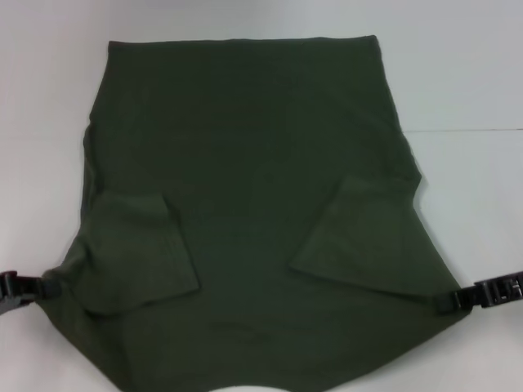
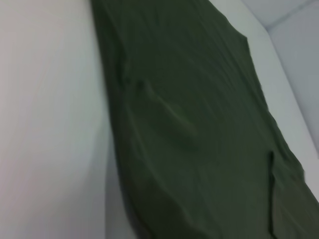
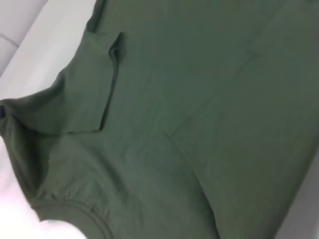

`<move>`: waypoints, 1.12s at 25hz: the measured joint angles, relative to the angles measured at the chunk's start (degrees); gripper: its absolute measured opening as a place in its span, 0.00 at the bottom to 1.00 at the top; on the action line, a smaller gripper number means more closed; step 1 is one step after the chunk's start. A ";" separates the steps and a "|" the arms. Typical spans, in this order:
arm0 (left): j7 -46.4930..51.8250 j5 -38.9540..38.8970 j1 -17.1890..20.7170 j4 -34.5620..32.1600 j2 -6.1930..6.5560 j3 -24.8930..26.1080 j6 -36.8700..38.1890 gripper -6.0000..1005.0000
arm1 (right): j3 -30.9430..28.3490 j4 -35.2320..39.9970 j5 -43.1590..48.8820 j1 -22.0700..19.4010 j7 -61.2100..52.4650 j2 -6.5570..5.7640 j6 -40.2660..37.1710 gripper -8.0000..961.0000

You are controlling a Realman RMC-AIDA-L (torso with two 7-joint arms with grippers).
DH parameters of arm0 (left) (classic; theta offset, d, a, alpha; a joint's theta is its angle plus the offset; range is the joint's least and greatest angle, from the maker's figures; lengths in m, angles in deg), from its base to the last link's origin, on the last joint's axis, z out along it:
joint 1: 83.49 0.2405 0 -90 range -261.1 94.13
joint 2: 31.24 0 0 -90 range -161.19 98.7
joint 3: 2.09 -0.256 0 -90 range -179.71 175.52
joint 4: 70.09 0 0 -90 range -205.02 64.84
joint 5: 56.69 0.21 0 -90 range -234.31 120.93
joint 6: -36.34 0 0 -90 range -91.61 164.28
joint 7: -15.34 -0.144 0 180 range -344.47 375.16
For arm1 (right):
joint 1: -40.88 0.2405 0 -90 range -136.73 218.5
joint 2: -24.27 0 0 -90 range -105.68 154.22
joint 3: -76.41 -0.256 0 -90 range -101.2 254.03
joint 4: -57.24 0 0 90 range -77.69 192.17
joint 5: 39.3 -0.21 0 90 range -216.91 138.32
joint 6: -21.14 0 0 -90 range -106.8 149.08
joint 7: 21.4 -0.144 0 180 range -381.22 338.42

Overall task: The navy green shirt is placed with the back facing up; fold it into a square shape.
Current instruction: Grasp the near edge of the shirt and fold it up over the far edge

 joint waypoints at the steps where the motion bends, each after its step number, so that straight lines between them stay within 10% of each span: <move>1: 0.08 0.87 0.05 -0.60 0.23 -0.04 2.32 0.02 | -0.14 0.10 -0.01 -0.27 0.77 -0.03 -0.63 0.04; 19: -0.29 7.74 1.02 -5.78 2.16 1.44 21.74 0.03 | -1.81 2.08 0.24 -4.98 9.75 -2.14 -9.14 0.05; 28: 3.77 -4.99 -2.61 -2.36 3.59 5.66 16.29 0.02 | -17.02 2.92 -0.86 -0.60 9.54 -2.78 -6.42 0.05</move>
